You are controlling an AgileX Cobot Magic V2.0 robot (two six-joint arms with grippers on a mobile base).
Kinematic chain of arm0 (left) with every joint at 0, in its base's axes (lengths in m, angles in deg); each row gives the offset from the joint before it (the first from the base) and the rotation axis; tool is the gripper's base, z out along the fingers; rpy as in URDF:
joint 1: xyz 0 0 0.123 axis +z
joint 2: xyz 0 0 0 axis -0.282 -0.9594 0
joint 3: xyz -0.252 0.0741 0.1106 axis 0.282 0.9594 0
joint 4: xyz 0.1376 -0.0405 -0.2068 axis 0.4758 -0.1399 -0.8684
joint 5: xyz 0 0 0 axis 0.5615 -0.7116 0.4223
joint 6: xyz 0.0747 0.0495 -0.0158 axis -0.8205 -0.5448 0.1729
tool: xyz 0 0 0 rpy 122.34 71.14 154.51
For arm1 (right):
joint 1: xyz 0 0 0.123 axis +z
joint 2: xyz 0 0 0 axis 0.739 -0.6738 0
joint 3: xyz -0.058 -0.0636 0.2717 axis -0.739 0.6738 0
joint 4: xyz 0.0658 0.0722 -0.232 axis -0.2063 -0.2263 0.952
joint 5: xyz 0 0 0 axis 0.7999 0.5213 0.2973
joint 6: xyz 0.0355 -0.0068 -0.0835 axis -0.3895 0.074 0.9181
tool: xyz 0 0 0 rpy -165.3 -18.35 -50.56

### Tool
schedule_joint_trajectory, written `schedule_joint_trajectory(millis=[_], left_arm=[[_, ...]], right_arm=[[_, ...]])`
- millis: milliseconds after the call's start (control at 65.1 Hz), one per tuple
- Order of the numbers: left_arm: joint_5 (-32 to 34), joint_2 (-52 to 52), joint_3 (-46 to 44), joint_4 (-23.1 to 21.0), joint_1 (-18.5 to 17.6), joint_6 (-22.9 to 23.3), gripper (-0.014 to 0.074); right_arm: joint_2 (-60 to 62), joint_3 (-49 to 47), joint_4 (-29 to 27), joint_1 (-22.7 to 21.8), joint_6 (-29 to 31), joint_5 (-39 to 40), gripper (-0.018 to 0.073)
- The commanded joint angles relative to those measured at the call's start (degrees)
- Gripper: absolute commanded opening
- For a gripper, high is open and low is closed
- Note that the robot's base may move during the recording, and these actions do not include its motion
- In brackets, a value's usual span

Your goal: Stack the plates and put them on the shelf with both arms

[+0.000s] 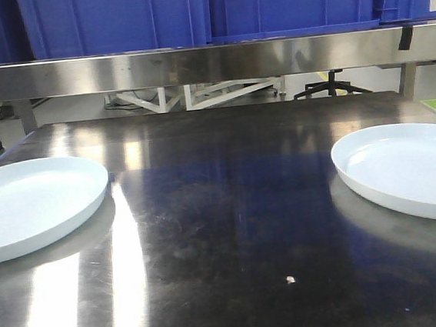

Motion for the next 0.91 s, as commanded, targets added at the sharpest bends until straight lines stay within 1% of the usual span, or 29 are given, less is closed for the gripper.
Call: schedule_joint_trajectory(millis=[0,799,891], left_arm=[[5.35,1.08,0.14,0.00,-0.34,0.01,0.0083],[5.35,1.08,0.14,0.00,-0.34,0.01,0.0083],[4.91,0.19,-2.15,0.55,-0.34,0.01,0.0083]], right_arm=[[1.08,0.02,0.10,-0.31,0.59,5.15,0.0048],[1.08,0.02,0.10,-0.31,0.59,5.15,0.0048],[1.08,0.02,0.10,-0.31,0.59,5.15,0.0048]])
